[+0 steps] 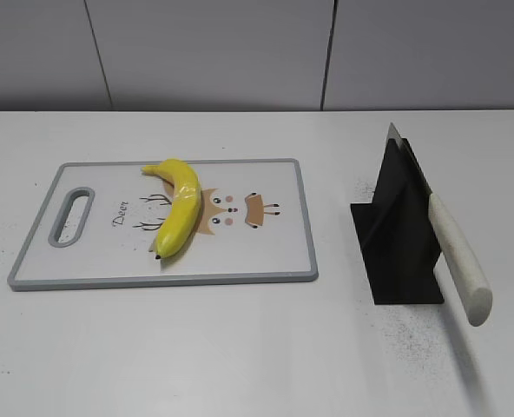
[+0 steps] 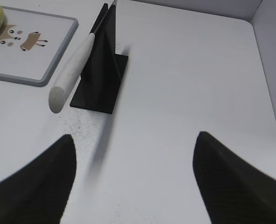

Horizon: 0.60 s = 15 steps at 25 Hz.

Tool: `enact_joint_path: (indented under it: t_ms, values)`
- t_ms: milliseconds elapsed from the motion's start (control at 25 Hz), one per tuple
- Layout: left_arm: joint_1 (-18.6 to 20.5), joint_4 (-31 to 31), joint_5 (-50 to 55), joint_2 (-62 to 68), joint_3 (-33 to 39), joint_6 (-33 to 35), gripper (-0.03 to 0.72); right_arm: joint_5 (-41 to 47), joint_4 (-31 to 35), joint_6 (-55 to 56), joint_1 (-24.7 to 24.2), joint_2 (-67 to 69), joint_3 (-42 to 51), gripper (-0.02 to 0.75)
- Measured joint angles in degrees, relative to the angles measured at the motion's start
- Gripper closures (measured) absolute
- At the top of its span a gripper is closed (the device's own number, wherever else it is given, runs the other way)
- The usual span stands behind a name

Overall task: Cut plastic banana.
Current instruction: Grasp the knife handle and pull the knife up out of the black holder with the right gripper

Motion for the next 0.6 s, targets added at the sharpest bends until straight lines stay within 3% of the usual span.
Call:
enact_joint_path:
  t_ms: [600]
  values:
    - [0.0,0.0,0.0,0.0,0.0,0.0,0.135,0.0,0.0,0.1,0.0,0.0,0.0,0.148]
